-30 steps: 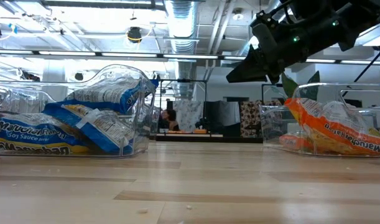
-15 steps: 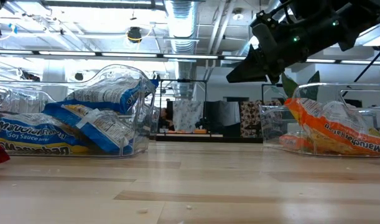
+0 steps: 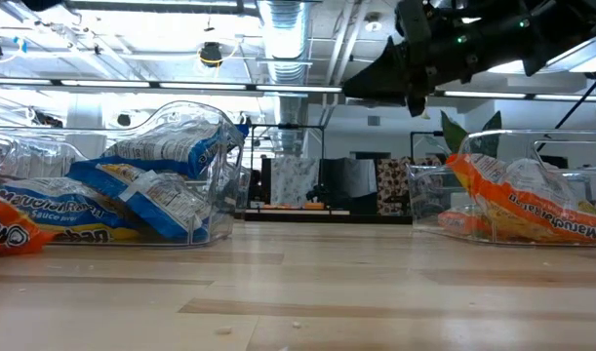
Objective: Sort Maruchan noodles
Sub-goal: Put the orange noodle pack into the bottom right transparent bin
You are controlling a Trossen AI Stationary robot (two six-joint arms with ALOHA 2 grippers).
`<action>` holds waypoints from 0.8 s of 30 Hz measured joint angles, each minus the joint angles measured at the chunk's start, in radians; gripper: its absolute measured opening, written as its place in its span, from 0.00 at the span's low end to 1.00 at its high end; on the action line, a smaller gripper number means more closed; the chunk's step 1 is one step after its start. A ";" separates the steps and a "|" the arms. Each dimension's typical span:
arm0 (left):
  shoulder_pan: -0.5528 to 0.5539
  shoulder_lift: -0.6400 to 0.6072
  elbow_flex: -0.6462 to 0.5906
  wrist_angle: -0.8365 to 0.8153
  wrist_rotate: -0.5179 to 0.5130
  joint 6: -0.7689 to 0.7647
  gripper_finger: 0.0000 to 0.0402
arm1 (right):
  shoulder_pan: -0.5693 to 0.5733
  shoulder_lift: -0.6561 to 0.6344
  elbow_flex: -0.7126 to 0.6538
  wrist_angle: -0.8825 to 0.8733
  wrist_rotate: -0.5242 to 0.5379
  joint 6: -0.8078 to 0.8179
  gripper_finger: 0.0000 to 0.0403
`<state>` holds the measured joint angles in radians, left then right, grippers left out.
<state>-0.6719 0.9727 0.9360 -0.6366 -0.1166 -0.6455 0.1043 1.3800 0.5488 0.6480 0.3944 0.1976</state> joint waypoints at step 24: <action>-0.163 0.434 0.086 0.146 0.049 -0.197 0.35 | 0.006 0.000 0.000 -0.043 -0.004 0.006 0.18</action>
<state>-0.8350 1.4065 1.0217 -0.4908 -0.0676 -0.8426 0.1108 1.3800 0.5488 0.6048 0.3903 0.2039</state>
